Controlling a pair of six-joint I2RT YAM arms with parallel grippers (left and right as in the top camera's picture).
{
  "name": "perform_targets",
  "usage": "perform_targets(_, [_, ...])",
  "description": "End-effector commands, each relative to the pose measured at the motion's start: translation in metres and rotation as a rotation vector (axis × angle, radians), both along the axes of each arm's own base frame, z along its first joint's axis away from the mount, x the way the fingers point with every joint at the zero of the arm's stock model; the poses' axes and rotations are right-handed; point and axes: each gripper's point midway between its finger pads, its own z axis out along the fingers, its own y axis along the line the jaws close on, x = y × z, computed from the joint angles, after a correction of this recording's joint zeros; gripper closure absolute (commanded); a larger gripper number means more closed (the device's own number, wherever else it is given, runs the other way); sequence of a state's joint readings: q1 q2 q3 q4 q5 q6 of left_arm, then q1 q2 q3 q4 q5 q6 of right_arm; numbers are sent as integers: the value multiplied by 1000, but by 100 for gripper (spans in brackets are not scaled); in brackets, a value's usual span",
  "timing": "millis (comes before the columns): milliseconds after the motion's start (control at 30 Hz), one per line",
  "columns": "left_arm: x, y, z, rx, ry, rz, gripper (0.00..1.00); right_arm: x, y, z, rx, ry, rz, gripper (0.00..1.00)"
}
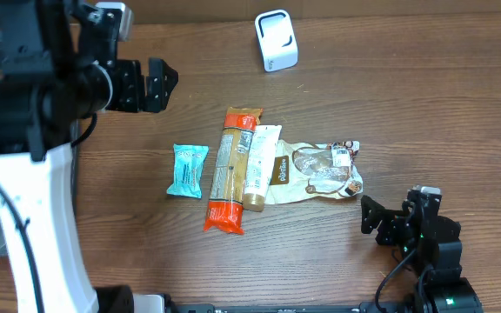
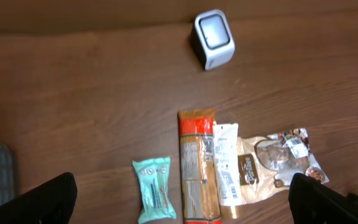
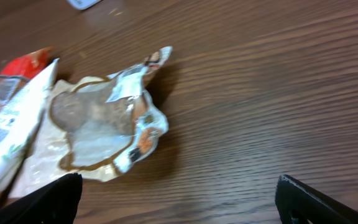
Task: Scan the item barcode
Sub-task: 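Reach the right gripper to the brown-and-white snack bag and grasp it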
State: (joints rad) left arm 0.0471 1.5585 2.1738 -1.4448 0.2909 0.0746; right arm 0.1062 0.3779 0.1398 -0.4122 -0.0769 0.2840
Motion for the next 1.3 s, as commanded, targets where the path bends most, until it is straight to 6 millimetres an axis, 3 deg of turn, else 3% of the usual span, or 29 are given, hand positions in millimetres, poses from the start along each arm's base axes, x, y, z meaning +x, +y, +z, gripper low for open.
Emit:
perform_targets(0, [-15,1,20,28,-68,-7,0,3,-14,1,-50,-18,-67,0])
perform_targets(300, [-16,1,15,28,-43,-8,0,8,-12,10,-32,-55,-64,0])
perform_targets(400, [-16,1,15,28,-41,-8,0,12,0,19,8,-96,-9,0])
perform_targets(600, [-16,1,15,27,-41,-8,0,7,56,60,179,-223,290,0])
perform_targets(900, [-16,1,15,27,-41,-8,0,1,74,150,268,-317,391,0])
perform_targets(1067, [-16,1,15,28,-41,-8,0,-11,86,163,322,-167,459,0])
perform_targets(1267, [-16,1,15,27,-41,-8,0,-29,119,182,460,-94,703,0])
